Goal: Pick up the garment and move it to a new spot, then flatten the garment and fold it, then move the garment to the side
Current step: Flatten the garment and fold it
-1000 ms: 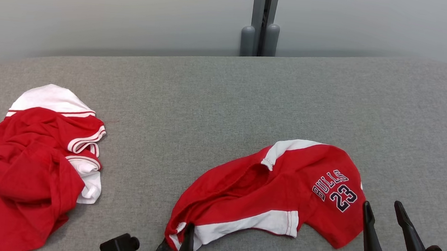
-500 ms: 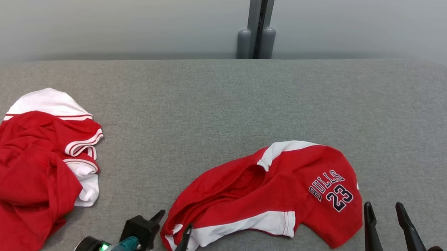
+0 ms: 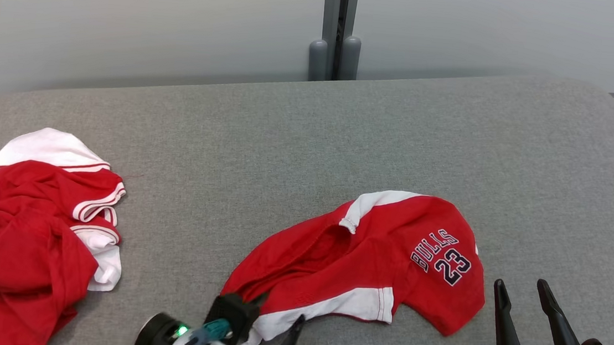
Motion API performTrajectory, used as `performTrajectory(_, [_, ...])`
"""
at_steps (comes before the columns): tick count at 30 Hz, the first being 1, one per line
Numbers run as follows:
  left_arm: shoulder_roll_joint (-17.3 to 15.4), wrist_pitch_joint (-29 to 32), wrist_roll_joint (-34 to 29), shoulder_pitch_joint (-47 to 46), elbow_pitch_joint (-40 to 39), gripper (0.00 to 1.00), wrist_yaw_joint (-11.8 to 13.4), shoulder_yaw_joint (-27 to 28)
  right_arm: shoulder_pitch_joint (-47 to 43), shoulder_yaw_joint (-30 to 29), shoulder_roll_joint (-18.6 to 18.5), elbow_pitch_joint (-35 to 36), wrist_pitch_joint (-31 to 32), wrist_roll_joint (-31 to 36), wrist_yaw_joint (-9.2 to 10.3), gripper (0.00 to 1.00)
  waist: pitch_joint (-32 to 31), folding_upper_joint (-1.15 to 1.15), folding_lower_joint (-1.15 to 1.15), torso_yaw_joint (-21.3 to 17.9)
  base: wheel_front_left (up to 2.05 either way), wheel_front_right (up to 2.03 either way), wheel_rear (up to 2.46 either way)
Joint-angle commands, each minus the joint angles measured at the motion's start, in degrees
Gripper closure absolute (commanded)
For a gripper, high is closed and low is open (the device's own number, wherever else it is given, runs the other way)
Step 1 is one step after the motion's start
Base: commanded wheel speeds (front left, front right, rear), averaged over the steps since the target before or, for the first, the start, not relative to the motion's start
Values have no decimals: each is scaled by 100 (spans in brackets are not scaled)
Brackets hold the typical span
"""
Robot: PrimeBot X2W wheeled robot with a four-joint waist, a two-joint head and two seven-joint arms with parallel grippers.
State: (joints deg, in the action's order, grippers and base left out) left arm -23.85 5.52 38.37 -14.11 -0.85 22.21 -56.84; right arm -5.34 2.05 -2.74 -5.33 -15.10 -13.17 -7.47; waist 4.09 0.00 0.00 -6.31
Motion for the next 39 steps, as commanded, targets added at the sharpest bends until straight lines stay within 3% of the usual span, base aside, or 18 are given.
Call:
performTrajectory(1, [64, -15, -9, -210, 78, 0, -88, -26, 2, -8, -28, -8, -9, 19, -5, 0, 3, 0, 0, -17, 0, 0, 0])
performTrajectory(3, [387, 30, 21, -491, 366, 0, -390, -160, 32, 33, -28, -24, -9, 47, -5, 0, 11, 0, 0, -64, 0, 0, 0])
performTrajectory(14, [1414, 270, -183, -1536, 2215, 0, -1281, -751, 62, 276, -28, -107, -9, 10, -4, 0, 40, 0, 0, -680, 0, 0, 0])
performTrajectory(27, [1818, -74, -16, -1661, 3484, 1, -1602, -769, 51, 244, -29, -95, -9, -20, -4, 0, 101, 0, 0, -1144, 0, 0, 0])
performTrajectory(31, [1908, -163, 47, -1703, 3686, 20, -1624, -772, 65, 240, -29, -91, -9, -4, -4, 0, 99, 0, 0, -1188, 0, 0, 0])
performTrajectory(37, [1997, -288, 128, -1718, 4033, 36, -1618, -756, 131, 264, -29, -86, -9, -27, -4, 0, 125, 0, 0, -1262, 0, 0, 0])
performTrajectory(39, [2011, -311, 169, -1732, 4142, 50, -1624, -756, 131, 256, -29, -85, -9, -33, -4, 0, 141, 0, 0, -1278, 0, 0, 0])
